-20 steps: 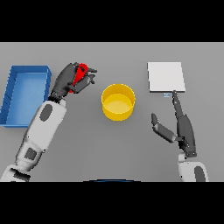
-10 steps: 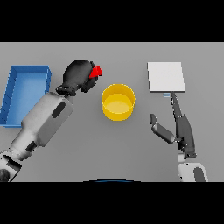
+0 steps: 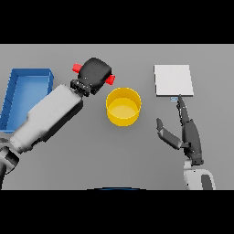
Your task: Pick up the red beaker and tilt it to pour out 1 green nut into yellow bowl. Pick up the yellow bowl and place it on the metallic measuring scale.
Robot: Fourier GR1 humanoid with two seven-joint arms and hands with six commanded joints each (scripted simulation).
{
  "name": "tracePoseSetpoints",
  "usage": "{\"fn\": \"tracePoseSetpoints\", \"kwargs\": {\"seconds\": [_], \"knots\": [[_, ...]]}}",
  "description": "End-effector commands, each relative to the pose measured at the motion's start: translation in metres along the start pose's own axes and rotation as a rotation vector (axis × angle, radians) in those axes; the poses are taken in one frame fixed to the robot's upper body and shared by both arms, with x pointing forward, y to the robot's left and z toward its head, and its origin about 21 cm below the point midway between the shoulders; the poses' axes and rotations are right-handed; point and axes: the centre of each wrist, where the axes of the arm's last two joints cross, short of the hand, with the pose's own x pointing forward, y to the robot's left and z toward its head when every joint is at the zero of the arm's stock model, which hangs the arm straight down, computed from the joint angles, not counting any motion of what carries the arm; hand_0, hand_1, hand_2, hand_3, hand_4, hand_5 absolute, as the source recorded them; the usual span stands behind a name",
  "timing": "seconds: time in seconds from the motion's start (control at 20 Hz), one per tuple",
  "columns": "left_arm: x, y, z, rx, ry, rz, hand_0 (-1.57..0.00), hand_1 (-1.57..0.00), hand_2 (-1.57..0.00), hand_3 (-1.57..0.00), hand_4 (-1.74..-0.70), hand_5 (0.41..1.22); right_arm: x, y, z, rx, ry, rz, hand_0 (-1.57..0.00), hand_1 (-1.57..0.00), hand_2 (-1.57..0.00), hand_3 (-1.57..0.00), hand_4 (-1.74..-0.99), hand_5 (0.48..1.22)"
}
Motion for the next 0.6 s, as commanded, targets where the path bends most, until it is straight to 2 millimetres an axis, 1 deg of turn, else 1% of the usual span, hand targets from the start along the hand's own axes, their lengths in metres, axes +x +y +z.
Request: {"fn": "tracePoseSetpoints", "kwargs": {"seconds": [0.0, 0.05, 0.1, 0.2, 0.3, 0.35, 0.45, 0.55], "knots": [[0.004, 0.000, -0.001, -0.013, -0.026, -0.045, -1.57, -1.57, -1.57, -1.28, -1.70, 1.215, -0.002, 0.001, 0.001, -0.008, 0.006, 0.000, 0.00, 0.00, 0.00, 0.00, -1.292, 0.678], [0.008, 0.003, -0.003, -0.025, -0.054, -0.094, -1.57, -1.57, -1.57, -1.34, -1.71, 1.216, -0.002, 0.002, 0.000, -0.008, -0.002, -0.008, 0.00, 0.00, 0.00, 0.00, -1.294, 0.672], [0.010, 0.008, -0.007, -0.039, -0.073, -0.143, -1.57, -1.57, -1.57, -1.38, -1.71, 1.217, -0.002, -0.001, 0.002, -0.014, -0.002, -0.018, 0.00, 0.00, 0.00, 0.00, -1.295, 0.664], [0.019, 0.005, -0.008, -0.073, -0.125, -0.240, -1.57, -1.57, -1.57, -1.45, -1.72, 1.218, -0.005, -0.001, 0.002, -0.019, 0.006, -0.036, 0.00, 0.00, 0.00, 0.00, -1.294, 0.653], [0.024, 0.005, -0.010, -0.107, -0.132, -0.342, -1.57, -1.57, -1.57, -1.49, -1.73, 1.219, -0.005, -0.002, -0.001, -0.024, 0.007, -0.036, 0.00, 0.00, 0.00, 0.00, -1.290, 0.644], [0.026, 0.005, -0.011, -0.116, -0.146, -0.394, -1.57, -1.57, -1.57, -1.51, -1.73, 1.220, -0.001, -0.001, -0.002, -0.026, -0.010, -0.035, 0.00, 0.00, 0.00, 0.00, -1.291, 0.640], [0.035, 0.008, -0.015, -0.131, -0.155, -0.478, -1.57, -1.57, -1.57, -1.53, -1.74, 1.220, -0.005, -0.001, -0.001, -0.028, 0.014, -0.027, 0.00, 0.00, 0.00, 0.00, -1.293, 0.631], [0.037, 0.013, -0.016, -0.148, -0.168, -0.551, -1.57, -1.57, -1.57, -1.55, -1.74, 1.220, -0.007, 0.000, 0.001, -0.030, 0.011, -0.018, 0.00, 0.00, 0.00, 0.00, -1.288, 0.627]]}}
